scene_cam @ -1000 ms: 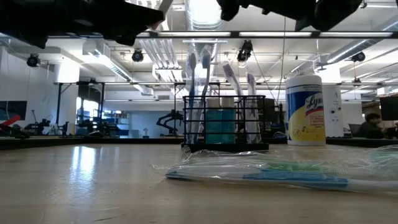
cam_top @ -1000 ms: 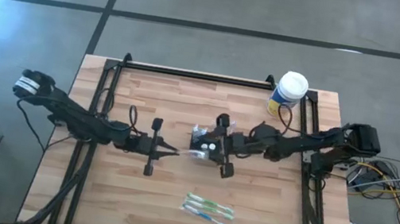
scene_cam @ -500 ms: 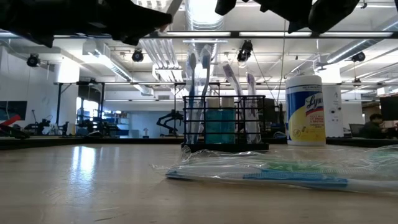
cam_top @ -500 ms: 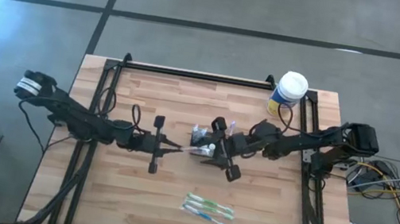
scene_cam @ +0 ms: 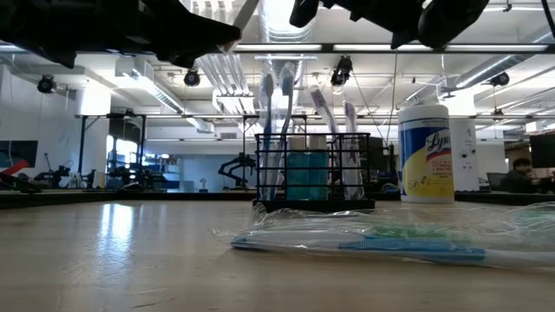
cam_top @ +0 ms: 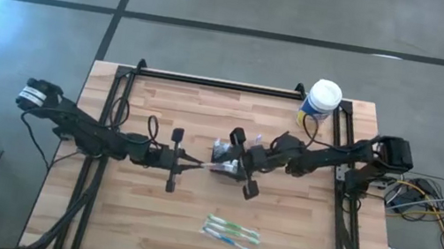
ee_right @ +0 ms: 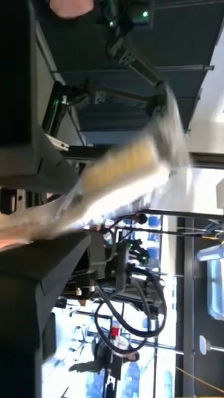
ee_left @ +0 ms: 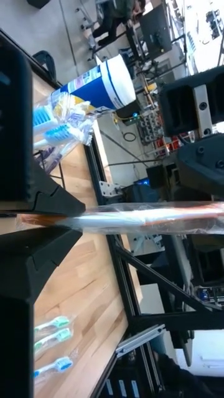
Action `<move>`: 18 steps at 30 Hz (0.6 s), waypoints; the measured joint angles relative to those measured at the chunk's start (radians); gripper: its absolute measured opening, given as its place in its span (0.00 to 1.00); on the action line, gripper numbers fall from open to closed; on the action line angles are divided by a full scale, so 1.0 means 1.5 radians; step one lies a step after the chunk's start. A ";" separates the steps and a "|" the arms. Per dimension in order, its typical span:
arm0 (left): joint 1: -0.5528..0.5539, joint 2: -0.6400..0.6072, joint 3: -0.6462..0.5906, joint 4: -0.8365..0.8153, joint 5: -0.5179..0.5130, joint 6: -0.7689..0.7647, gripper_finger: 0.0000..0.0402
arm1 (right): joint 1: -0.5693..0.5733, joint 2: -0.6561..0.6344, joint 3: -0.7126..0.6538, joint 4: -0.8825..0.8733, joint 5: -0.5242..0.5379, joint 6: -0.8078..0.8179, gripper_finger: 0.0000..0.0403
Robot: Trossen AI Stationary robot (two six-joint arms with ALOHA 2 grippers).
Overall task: Pick & Place toothbrushing station
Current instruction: Put the orange toothbrush into the wire organizer
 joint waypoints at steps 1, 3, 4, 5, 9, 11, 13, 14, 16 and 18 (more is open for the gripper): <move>0.000 0.000 0.000 -0.002 0.001 0.000 0.05 | 0.000 0.008 0.006 -0.001 0.000 0.000 0.23; 0.000 0.000 0.000 -0.007 0.001 0.000 0.05 | 0.000 0.024 0.019 -0.002 0.000 0.001 0.16; 0.000 0.000 0.000 -0.010 0.001 0.000 0.05 | 0.000 0.030 0.024 -0.002 0.000 0.000 0.12; 0.000 0.000 0.000 -0.015 0.003 -0.003 0.05 | 0.000 0.035 0.028 -0.003 0.000 -0.002 0.09; 0.000 0.000 0.000 -0.025 0.002 -0.013 0.05 | -0.002 0.042 0.035 -0.005 0.000 -0.005 0.04; 0.000 0.000 0.000 -0.032 0.002 -0.023 0.07 | -0.005 0.032 0.029 -0.023 0.000 -0.012 0.04; 0.000 -0.002 0.000 -0.040 -0.001 -0.035 0.13 | -0.006 0.013 0.023 -0.058 0.000 -0.022 0.03; 0.000 -0.004 0.000 -0.042 -0.003 -0.038 0.16 | -0.006 0.001 0.020 -0.078 0.004 -0.028 0.03; 0.001 -0.012 0.000 -0.054 -0.009 -0.040 0.23 | -0.007 -0.023 0.016 -0.118 0.013 -0.036 0.03; 0.001 -0.023 -0.001 -0.071 -0.013 -0.040 0.30 | -0.006 -0.047 0.013 -0.157 0.013 -0.044 0.03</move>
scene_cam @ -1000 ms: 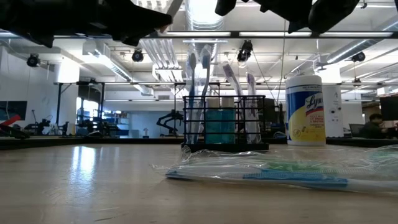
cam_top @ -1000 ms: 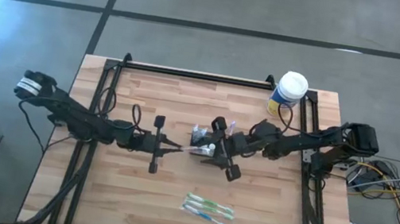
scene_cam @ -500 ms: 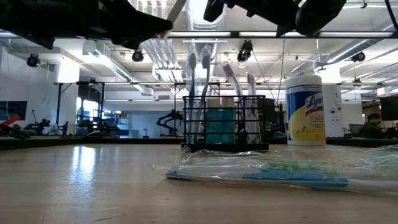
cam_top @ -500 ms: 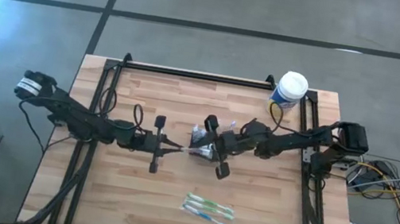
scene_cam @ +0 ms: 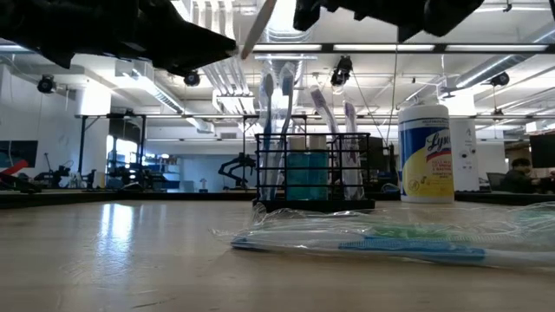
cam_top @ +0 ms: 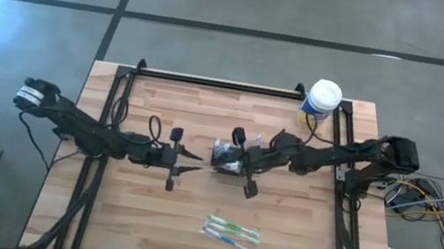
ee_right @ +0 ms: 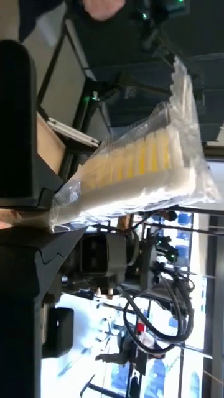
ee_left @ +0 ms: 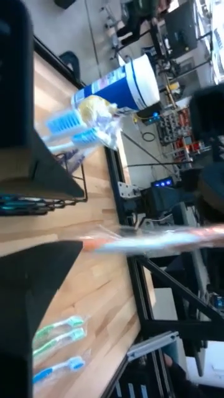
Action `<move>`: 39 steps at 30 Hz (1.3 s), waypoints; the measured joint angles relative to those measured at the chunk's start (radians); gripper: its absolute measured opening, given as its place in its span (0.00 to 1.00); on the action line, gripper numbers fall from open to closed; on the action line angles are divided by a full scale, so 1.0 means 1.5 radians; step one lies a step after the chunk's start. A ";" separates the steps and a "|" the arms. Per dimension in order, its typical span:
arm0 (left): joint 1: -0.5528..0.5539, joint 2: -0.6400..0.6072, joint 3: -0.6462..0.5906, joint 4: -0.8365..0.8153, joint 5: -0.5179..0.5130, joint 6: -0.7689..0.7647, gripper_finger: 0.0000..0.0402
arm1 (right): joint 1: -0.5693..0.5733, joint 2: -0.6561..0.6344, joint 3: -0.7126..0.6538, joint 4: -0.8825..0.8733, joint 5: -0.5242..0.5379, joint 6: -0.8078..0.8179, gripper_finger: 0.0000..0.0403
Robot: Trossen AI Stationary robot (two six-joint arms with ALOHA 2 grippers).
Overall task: Pick & Place toothbrushing station
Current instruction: Put the orange toothbrush into the wire organizer
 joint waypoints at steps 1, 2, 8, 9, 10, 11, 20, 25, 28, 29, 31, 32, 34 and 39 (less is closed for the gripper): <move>0.000 -0.009 0.000 -0.013 0.000 -0.002 0.33 | 0.000 -0.011 -0.002 -0.014 0.000 -0.004 0.03; -0.001 -0.018 0.000 -0.026 0.000 -0.008 0.37 | 0.002 -0.023 -0.005 -0.029 0.000 -0.005 0.03; -0.001 -0.100 -0.001 -0.128 0.004 -0.056 0.51 | 0.004 -0.074 -0.016 -0.125 0.006 -0.028 0.03; -0.002 -0.116 -0.002 -0.146 0.005 -0.063 0.52 | 0.004 -0.079 -0.017 -0.141 0.006 -0.031 0.03; -0.002 -0.133 -0.002 -0.161 0.005 -0.068 0.53 | 0.004 -0.082 -0.017 -0.149 0.007 -0.033 0.03; -0.002 -0.154 -0.002 -0.188 0.006 -0.073 0.53 | 0.003 -0.085 -0.017 -0.157 0.008 -0.033 0.03; -0.002 -0.328 -0.008 -0.350 0.010 -0.137 0.35 | 0.003 -0.090 -0.018 -0.219 0.020 -0.034 0.03; -0.002 -0.403 -0.008 -0.445 0.010 -0.166 0.06 | 0.003 -0.090 -0.018 -0.241 0.020 -0.026 0.03; -0.002 -0.435 -0.021 -0.474 0.008 -0.165 0.03 | 0.003 -0.090 -0.018 -0.254 0.029 -0.026 0.03; -0.002 -0.446 -0.031 -0.478 0.005 -0.163 0.03 | 0.003 -0.085 -0.019 -0.253 0.041 -0.027 0.03; -0.002 -0.467 -0.053 -0.468 0.002 -0.161 0.02 | 0.002 -0.080 -0.019 -0.259 0.057 -0.030 0.03; -0.002 -0.478 -0.065 -0.460 0.002 -0.160 0.01 | -0.001 -0.074 -0.020 -0.260 0.057 -0.032 0.03; -0.002 -0.501 -0.088 -0.447 0.003 -0.159 0.01 | -0.005 -0.058 -0.019 -0.254 0.058 -0.033 0.03; -0.002 -0.543 -0.154 -0.388 0.011 -0.177 0.03 | -0.007 0.001 -0.020 -0.227 0.088 -0.027 0.03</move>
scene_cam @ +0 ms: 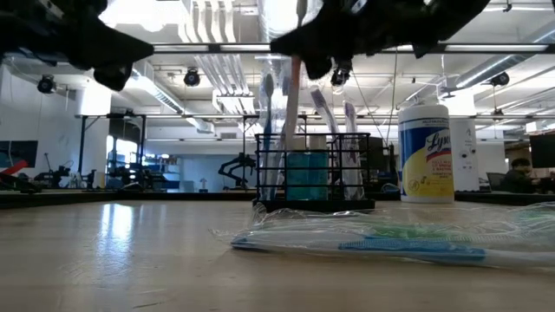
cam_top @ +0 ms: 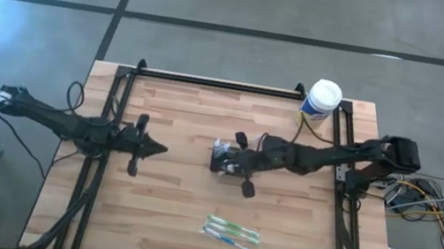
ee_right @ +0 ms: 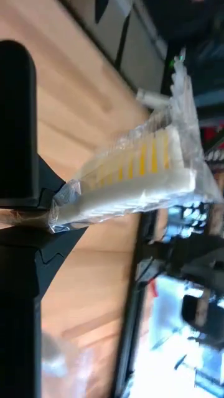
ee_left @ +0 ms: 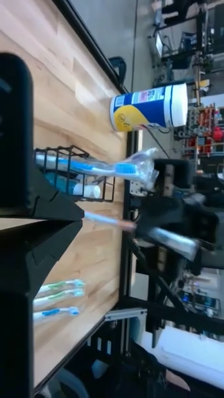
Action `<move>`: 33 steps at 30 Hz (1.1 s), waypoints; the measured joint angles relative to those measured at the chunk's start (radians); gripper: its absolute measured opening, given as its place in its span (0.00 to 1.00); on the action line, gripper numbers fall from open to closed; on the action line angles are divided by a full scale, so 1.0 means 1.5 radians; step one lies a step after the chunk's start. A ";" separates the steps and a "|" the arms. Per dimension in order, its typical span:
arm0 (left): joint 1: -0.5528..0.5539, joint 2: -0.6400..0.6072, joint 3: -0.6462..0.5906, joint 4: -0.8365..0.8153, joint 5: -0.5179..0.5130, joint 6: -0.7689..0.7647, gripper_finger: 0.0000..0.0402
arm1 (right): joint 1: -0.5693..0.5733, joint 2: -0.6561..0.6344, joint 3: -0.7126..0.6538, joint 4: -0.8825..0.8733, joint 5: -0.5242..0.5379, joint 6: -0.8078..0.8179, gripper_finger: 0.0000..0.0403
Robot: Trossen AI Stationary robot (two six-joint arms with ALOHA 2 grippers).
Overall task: Pick & Place toothbrushing station
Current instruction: Put the orange toothbrush into the wire organizer
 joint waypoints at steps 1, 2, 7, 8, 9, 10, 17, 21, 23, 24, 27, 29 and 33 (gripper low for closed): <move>0.000 -0.007 -0.011 0.009 0.003 0.000 0.03 | 0.000 0.012 0.000 0.007 0.017 0.000 0.03; 0.000 -0.012 -0.021 0.016 0.004 0.000 0.03 | 0.000 0.023 0.000 0.017 0.037 0.000 0.03; 0.000 -0.032 -0.048 0.033 0.004 -0.002 0.01 | -0.004 0.050 0.000 0.073 0.070 0.000 0.03; 0.000 -0.034 -0.051 0.035 0.006 -0.003 0.01 | -0.004 0.049 0.000 0.081 0.068 0.000 0.03; 0.000 -0.035 -0.051 0.036 0.010 -0.004 0.01 | -0.004 0.047 0.000 0.090 0.063 0.000 0.03; 0.000 -0.036 -0.051 0.037 0.017 -0.004 0.02 | -0.004 0.042 0.000 0.094 0.054 -0.002 0.03; 0.000 -0.036 -0.049 0.049 0.025 -0.002 0.04 | -0.005 0.010 0.001 0.101 0.086 -0.005 0.03; 0.000 -0.036 -0.050 0.062 0.027 -0.002 0.03 | -0.012 0.014 0.001 0.090 0.115 0.012 0.03; 0.000 -0.036 -0.050 0.066 0.027 -0.003 0.02 | -0.014 0.016 0.001 0.066 0.126 0.018 0.03; 0.000 -0.036 -0.050 0.067 0.028 -0.003 0.02 | -0.014 0.016 0.001 0.057 0.136 0.018 0.03; 0.000 -0.036 -0.050 0.068 0.033 -0.003 0.02 | -0.017 0.016 0.001 0.039 0.159 0.023 0.03; 0.000 -0.036 -0.050 0.068 0.033 -0.003 0.03 | -0.021 0.016 0.001 0.033 0.160 0.030 0.03; 0.000 -0.036 -0.050 0.088 0.033 -0.002 0.04 | -0.025 0.028 0.001 0.035 0.161 0.042 0.03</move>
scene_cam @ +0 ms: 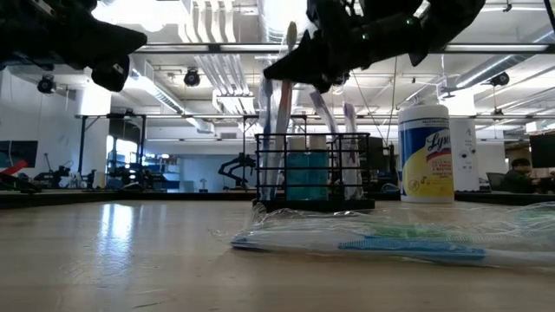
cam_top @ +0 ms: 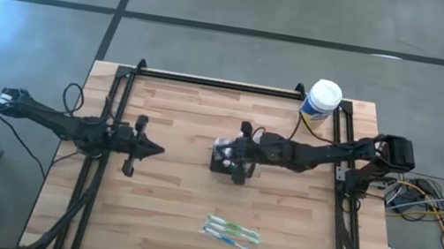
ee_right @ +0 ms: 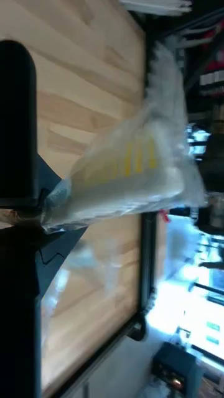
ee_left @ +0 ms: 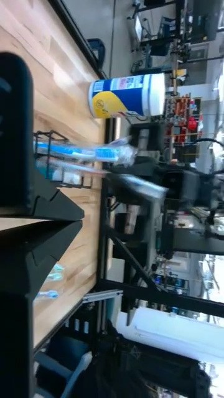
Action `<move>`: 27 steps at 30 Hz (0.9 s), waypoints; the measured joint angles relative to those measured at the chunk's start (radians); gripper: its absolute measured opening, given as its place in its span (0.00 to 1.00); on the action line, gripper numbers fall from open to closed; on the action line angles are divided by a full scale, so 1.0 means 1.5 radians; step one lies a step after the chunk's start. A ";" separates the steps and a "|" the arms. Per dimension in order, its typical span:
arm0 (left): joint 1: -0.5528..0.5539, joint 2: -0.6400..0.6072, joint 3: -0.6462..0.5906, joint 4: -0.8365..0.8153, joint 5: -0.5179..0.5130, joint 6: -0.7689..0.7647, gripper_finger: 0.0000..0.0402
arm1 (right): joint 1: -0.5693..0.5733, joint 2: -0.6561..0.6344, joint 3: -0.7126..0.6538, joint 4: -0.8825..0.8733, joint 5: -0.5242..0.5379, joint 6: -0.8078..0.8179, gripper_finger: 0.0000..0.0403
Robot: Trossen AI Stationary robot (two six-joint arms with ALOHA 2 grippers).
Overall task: Pick & Place toothbrushing station
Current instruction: Put the orange toothbrush into the wire organizer
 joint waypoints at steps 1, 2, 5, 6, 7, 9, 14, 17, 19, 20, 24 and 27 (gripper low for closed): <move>0.000 0.000 0.000 0.006 0.000 0.000 0.04 | 0.000 0.001 -0.001 -0.005 0.000 0.000 0.03; 0.000 0.000 0.000 0.008 0.000 0.000 0.04 | 0.000 0.008 -0.001 -0.005 0.000 0.001 0.03; 0.000 0.000 0.000 0.009 0.000 0.000 0.03 | -0.004 0.031 -0.001 0.004 0.001 0.010 0.03; 0.000 0.001 0.000 0.008 -0.001 0.000 0.03 | -0.005 0.043 0.001 0.005 0.001 0.014 0.03; 0.000 0.003 0.000 0.008 -0.001 0.000 0.03 | -0.006 0.053 0.006 0.007 0.002 0.016 0.03; 0.000 0.006 0.000 0.008 -0.001 0.000 0.02 | -0.009 0.069 0.008 0.006 0.003 0.017 0.03; 0.000 0.008 0.000 0.014 -0.001 -0.002 0.02 | -0.012 0.105 0.024 0.006 0.003 0.026 0.03; 0.000 0.008 0.000 0.014 -0.001 -0.010 0.03 | -0.013 0.108 0.030 0.002 0.003 0.028 0.03; 0.000 0.007 0.000 0.014 -0.001 -0.014 0.04 | -0.013 0.108 0.030 0.001 0.003 0.028 0.03; 0.000 0.007 0.000 0.014 -0.001 -0.014 0.04 | -0.013 0.107 0.030 0.000 0.002 0.028 0.03; 0.000 0.008 0.000 0.014 -0.001 -0.015 0.03 | -0.013 0.097 0.030 -0.012 -0.001 0.027 0.03; 0.000 0.008 0.000 0.014 -0.001 -0.016 0.03 | -0.013 0.095 0.029 -0.029 -0.002 0.019 0.06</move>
